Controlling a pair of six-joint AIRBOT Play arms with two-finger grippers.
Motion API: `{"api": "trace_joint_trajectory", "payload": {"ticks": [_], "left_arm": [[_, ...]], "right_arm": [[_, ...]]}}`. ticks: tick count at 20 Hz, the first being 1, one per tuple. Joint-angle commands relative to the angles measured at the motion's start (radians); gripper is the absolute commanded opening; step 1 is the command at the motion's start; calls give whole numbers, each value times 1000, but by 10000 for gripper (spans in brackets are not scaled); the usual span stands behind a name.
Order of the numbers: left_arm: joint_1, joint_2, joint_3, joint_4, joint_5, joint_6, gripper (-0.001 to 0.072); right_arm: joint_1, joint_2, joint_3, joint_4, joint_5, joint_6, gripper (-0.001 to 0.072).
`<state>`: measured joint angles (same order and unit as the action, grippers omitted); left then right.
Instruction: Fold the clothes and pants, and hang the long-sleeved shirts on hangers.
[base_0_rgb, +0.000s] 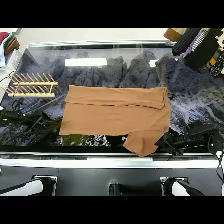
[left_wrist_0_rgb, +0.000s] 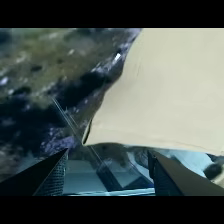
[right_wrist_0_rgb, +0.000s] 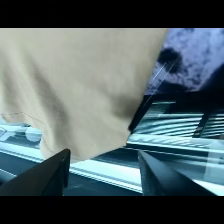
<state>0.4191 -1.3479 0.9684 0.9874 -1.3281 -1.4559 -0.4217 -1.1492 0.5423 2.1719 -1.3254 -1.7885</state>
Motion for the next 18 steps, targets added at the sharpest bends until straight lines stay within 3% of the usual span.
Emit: {"api": "trace_joint_trajectory", "payload": {"ticks": [1,8,12,18], "left_arm": [[3,18,-53,-39,24,14,576],[3,17,-54,-57,58,20,576],[3,17,-55,-57,63,31,576],[3,16,-163,-105,122,111,576]], "right_arm": [[-1,4,-31,19,66,-7,497],[71,-27,-38,79,156,-10,472],[123,-39,-40,78,196,15,31],[123,50,-40,78,134,35,30]]}}
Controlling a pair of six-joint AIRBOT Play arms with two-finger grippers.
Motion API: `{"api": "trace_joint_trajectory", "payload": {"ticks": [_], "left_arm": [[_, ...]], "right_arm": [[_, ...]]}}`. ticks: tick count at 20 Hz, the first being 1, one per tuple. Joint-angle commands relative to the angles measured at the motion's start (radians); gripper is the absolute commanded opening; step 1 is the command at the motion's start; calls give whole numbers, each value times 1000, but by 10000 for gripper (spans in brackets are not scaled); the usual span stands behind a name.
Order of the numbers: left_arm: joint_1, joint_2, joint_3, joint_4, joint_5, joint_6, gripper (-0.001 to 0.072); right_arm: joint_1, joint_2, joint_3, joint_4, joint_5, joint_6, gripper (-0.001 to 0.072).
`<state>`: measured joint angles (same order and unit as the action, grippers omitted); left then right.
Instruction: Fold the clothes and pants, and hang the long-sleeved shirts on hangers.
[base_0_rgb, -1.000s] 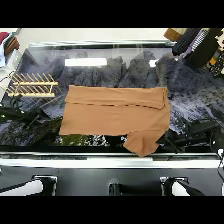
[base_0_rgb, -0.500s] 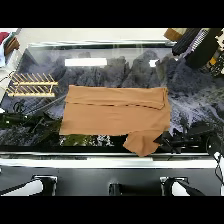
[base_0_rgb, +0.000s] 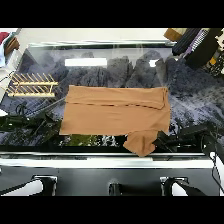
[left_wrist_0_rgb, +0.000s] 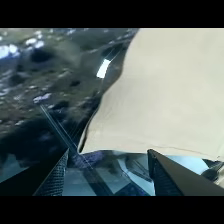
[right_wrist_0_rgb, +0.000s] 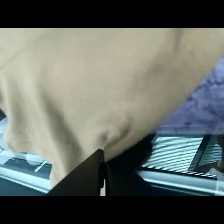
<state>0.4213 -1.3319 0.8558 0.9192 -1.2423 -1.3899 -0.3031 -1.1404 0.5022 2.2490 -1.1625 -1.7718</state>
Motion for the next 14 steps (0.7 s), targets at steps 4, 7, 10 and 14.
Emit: {"api": "trace_joint_trajectory", "payload": {"ticks": [4,7,10,14], "left_arm": [[1,-26,-116,-79,42,83,576],[-6,-37,-132,-90,58,91,575],[-47,-58,-132,-91,77,91,575],[-109,-103,-132,-108,137,77,450]], "right_arm": [[4,113,0,1,-45,56,30],[4,143,0,2,-61,60,30],[4,156,0,2,-78,63,30],[4,178,0,2,-88,68,30]]}}
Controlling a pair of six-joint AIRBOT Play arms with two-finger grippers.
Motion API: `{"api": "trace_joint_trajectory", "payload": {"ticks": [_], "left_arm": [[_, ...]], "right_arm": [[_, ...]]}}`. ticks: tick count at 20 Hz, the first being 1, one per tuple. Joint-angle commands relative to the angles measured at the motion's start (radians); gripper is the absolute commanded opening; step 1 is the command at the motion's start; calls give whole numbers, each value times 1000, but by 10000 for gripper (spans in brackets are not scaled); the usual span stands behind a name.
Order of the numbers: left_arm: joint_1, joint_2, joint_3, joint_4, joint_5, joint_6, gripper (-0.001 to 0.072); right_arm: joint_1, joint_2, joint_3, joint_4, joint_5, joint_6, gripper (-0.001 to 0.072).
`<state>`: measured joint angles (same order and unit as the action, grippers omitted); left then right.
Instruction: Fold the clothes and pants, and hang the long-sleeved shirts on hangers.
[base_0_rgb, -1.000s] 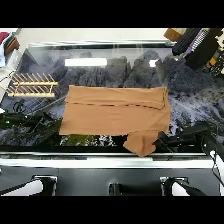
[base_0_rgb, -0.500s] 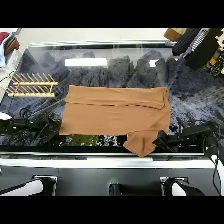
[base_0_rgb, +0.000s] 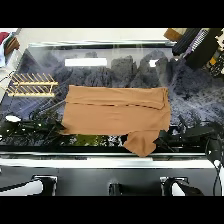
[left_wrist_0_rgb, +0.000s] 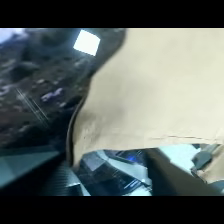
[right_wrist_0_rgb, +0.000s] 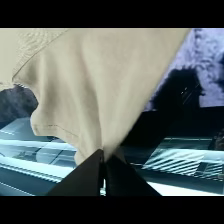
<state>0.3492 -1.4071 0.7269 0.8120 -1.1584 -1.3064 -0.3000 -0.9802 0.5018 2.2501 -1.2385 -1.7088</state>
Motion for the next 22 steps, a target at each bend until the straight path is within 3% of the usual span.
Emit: {"api": "trace_joint_trajectory", "payload": {"ticks": [1,2,3,6,10,16,19,22], "left_arm": [[-45,-34,-3,-1,60,-17,268],[-47,-35,-3,-1,60,-18,73],[-46,-32,-3,-1,60,-18,13],[-29,6,-3,0,6,-26,12],[10,210,-3,119,-100,-150,11],[29,554,-3,200,-177,-259,11],[27,550,-3,138,-129,-240,11],[-10,472,28,104,1,-220,10]], "right_arm": [[1,29,0,0,-17,8,30],[1,42,0,0,-21,8,30],[1,56,0,0,-24,9,30],[1,102,0,-3,-65,23,29],[1,236,0,-47,-225,65,29],[1,604,8,-67,-465,275,28],[1,636,26,-43,-348,303,28],[1,497,26,33,-104,254,28]]}}
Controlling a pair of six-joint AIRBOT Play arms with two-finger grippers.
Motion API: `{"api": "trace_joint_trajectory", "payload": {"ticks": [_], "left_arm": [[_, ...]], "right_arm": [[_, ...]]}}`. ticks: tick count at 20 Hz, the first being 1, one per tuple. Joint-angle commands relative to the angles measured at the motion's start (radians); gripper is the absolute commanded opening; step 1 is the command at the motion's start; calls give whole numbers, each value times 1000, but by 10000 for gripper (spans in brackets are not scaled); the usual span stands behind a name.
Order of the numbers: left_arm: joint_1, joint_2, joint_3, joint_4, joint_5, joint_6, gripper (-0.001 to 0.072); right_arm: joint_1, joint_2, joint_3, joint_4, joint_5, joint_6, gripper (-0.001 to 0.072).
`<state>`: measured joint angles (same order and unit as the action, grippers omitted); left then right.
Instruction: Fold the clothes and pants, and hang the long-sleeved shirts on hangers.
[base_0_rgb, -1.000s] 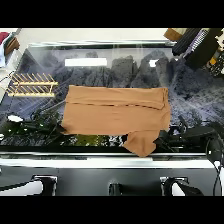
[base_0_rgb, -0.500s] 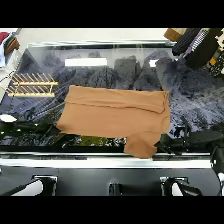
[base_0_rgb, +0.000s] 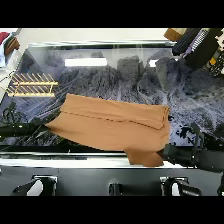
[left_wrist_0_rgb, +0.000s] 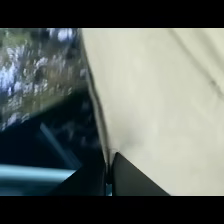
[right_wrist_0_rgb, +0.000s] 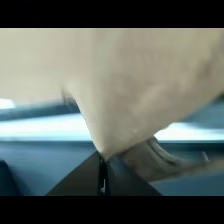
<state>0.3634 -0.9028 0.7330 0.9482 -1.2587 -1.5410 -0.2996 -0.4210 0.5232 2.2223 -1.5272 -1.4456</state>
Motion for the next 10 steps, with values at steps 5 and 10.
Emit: {"api": "trace_joint_trajectory", "payload": {"ticks": [5,10], "left_arm": [[-155,-330,235,-31,229,42,11],[-224,-683,585,-31,242,48,10]], "right_arm": [[1,-446,115,153,455,-168,28],[1,-742,319,148,533,-193,28]]}}
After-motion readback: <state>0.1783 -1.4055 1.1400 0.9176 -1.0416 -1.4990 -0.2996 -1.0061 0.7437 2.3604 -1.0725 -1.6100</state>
